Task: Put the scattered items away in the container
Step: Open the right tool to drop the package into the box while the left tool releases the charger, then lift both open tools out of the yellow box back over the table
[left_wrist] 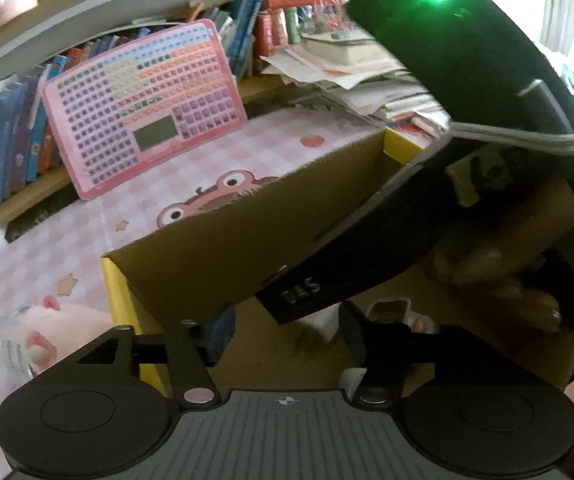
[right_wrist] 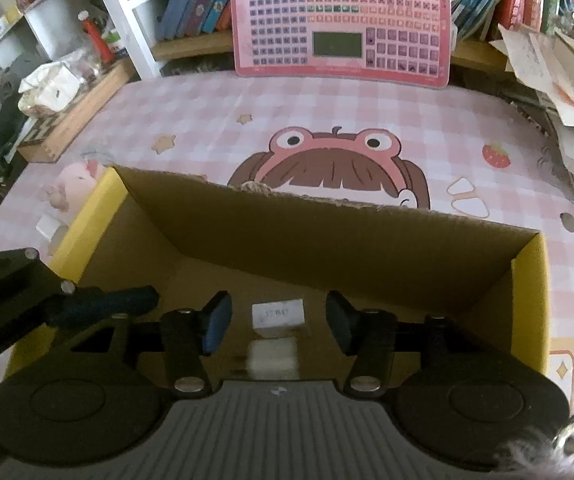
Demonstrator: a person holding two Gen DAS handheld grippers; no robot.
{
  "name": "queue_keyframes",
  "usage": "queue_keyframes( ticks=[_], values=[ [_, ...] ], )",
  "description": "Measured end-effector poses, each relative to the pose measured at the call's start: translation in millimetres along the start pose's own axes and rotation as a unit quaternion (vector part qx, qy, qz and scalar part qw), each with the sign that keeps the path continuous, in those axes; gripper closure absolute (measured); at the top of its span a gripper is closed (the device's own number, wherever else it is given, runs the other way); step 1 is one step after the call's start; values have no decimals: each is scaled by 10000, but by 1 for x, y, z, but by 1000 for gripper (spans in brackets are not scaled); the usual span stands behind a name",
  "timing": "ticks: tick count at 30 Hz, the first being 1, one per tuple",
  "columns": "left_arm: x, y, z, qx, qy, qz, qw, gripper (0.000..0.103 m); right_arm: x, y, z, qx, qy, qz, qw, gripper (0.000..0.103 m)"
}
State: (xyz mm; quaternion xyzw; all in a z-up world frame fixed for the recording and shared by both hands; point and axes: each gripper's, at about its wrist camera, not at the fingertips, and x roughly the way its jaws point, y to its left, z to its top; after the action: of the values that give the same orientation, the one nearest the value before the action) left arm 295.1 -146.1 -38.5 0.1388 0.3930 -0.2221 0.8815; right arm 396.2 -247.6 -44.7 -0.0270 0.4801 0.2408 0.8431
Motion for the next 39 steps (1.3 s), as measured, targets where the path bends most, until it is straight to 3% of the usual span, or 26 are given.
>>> queue_keyframes(
  ticks=[5, 7, 15, 17, 21, 30, 39],
  values=[
    [-12, -2, -4, -78, -112, 64, 9999, 36, -14, 1, -4, 40, -164, 1, 9999, 48],
    [-19, -3, -4, -237, -279, 307, 9989, 31, -22, 2, -7, 67, -272, -4, 9996, 42],
    [-54, -3, -7, -460, -690, 543, 9951, 26, -56, 13, -15, -85, -783, -59, 9969, 38],
    [-65, -4, -10, -464, -800, 629, 9937, 21, -66, 15, -20, -109, -923, -96, 9956, 37],
    [-90, -1, -19, -527, -996, 810, 9903, 20, -87, 17, -31, -163, -1246, -224, 9918, 35],
    [-135, 18, -46, -1199, -1365, 1056, 9777, 18, -127, 21, -61, -89, -1812, -700, 9809, 34],
    [-158, 29, -69, -1299, -1534, 919, 9753, 18, -152, 34, -99, 424, -2028, -1198, 9709, 31]
  ],
)
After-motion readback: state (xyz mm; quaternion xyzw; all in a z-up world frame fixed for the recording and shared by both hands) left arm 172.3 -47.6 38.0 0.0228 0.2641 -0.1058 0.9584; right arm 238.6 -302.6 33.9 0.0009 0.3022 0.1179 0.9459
